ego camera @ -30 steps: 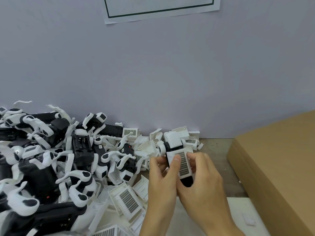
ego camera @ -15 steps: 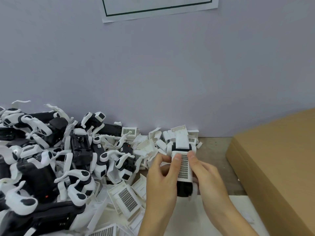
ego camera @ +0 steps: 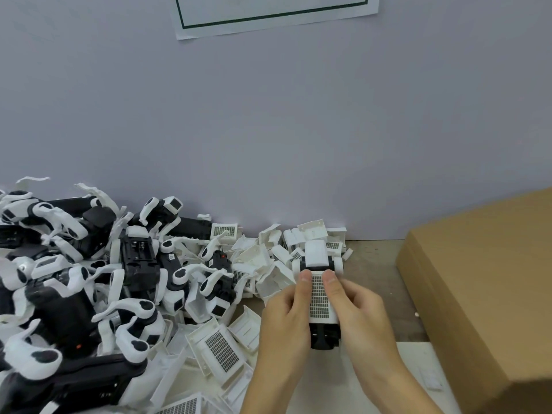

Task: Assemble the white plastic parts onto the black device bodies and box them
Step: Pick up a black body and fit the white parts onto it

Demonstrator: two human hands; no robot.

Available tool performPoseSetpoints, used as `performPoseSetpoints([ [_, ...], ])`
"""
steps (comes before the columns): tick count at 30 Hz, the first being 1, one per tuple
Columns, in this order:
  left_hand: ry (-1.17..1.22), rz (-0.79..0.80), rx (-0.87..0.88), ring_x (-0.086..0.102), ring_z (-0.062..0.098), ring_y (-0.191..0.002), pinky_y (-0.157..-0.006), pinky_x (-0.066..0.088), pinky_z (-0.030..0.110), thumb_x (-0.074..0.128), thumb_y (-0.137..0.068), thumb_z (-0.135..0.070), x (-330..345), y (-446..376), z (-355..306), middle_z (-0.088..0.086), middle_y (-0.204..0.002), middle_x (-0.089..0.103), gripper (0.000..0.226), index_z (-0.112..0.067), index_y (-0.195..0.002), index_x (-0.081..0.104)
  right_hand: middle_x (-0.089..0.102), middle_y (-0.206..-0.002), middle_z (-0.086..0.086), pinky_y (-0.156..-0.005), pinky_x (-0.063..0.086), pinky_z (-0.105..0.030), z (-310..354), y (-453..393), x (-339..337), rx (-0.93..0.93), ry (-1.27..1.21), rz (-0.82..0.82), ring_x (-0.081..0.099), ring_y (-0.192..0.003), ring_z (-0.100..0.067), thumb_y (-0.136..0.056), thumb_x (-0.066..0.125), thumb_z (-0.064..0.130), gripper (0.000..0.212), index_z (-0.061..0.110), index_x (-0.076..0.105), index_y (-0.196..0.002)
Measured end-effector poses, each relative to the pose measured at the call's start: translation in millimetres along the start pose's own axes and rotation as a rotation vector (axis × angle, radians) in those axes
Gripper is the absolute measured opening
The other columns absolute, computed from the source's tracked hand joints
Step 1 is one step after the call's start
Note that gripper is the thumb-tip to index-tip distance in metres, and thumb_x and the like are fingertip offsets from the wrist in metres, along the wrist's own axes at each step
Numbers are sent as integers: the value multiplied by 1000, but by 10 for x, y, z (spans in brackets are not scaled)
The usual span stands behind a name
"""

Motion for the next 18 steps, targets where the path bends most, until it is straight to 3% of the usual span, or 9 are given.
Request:
performPoseSetpoints([
  [3,-111,-28,66,62,37,-68,-65,49,44,41,-79,-69,-21,10,-68,16,-74,72,78,2,-82,71,78,-81,-6,-67,57,-30,-22,-4,-31,14,46,-40,76,-79,-19,-93,60,37,32,14,80,-85],
  [5,-168,-66,101,48,15,-52,-53,38,30,39,-78,-70,-45,16,-100,1,-55,59,77,1,-71,66,78,-79,-7,-72,58,-38,-45,-7,-54,39,47,-80,76,-78,-21,-96,60,33,32,12,81,-83],
  [9,-165,-132,107,42,7,-45,-47,31,19,42,-82,-68,-79,25,-115,-7,-46,51,65,-13,-51,56,78,-82,-9,-81,60,-44,-86,-6,-25,86,-10,-75,76,-82,-25,-93,63,34,30,14,82,-82],
  [13,8,-51,-57,71,26,-76,-71,53,45,53,-98,-47,-16,6,43,5,-78,76,47,-10,-81,77,79,-89,-10,-74,59,-38,-111,-14,-41,98,-90,-51,77,-86,-25,-85,62,45,34,18,82,-89],
  [14,20,-24,-89,71,23,-75,-69,52,43,55,-98,-43,13,6,76,2,-78,76,42,-10,-84,78,78,-89,-11,-70,59,-37,-118,-20,-62,104,-95,-52,76,-85,-26,-89,60,44,33,19,81,-90],
  [16,6,-15,-110,63,9,-62,-58,46,25,57,-99,-39,27,2,108,-6,-67,70,38,-10,-84,77,78,-89,-14,-63,60,-35,-135,-31,-75,122,-88,-30,76,-85,-29,-98,56,36,32,19,81,-90],
  [18,-28,-50,-91,60,6,-60,-57,44,23,54,-101,-37,-11,-5,106,-5,-67,70,38,-10,-85,77,78,-92,-13,-69,59,-34,-141,-42,-53,120,-37,11,76,-88,-26,-101,54,27,30,17,81,-92],
])
Point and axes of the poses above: each hand's wrist, its own y-axis away from the middle knuckle, its own x-axis out of the palm, z = x × y, the point moved 7 cm from there along -y, towards the middle knuckle
